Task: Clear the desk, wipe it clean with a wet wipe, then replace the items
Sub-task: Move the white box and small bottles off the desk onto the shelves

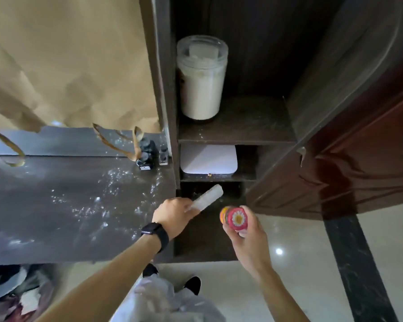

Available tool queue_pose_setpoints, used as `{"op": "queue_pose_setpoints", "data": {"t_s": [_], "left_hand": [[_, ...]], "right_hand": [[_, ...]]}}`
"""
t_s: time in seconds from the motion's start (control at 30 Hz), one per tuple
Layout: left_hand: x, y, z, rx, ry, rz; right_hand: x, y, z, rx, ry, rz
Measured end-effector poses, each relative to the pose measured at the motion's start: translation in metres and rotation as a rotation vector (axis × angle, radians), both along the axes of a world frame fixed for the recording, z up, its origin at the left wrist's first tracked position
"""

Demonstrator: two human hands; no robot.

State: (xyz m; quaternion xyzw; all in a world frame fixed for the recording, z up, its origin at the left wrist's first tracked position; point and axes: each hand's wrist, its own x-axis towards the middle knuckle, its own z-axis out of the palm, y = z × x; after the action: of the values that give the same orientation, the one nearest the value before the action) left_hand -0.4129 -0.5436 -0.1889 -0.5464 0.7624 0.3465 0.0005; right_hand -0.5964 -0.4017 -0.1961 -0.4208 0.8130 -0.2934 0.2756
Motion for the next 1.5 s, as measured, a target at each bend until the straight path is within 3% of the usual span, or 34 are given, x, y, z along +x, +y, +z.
{"op": "queue_pose_setpoints", "data": {"t_s": [0.23, 0.5, 0.7, 1.07, 1.5], "left_hand": [[-0.013, -0.016, 0.03, 0.429, 0.663, 0.617], [-0.033, -0.036, 0.025, 0.727, 0.908, 0.908], [-0.029, -0.033, 0.013, 0.805, 1.059, 1.122], [-0.039, -0.029, 0.015, 0.692, 0.923, 1.119], [-0.054, -0.053, 0.017, 0.673, 0.815, 1.093]], "right_hand": [[-0.003, -0.075, 0.048, -0.189, 0.037, 0.055], [-0.004, -0.131, 0.046, -0.113, 0.111, 0.1], [0.002, -0.141, 0.036, -0.078, 0.044, 0.07], [0.005, -0.139, 0.028, -0.014, -0.029, 0.035], [0.0, -0.156, 0.029, 0.019, 0.112, 0.113]]}}
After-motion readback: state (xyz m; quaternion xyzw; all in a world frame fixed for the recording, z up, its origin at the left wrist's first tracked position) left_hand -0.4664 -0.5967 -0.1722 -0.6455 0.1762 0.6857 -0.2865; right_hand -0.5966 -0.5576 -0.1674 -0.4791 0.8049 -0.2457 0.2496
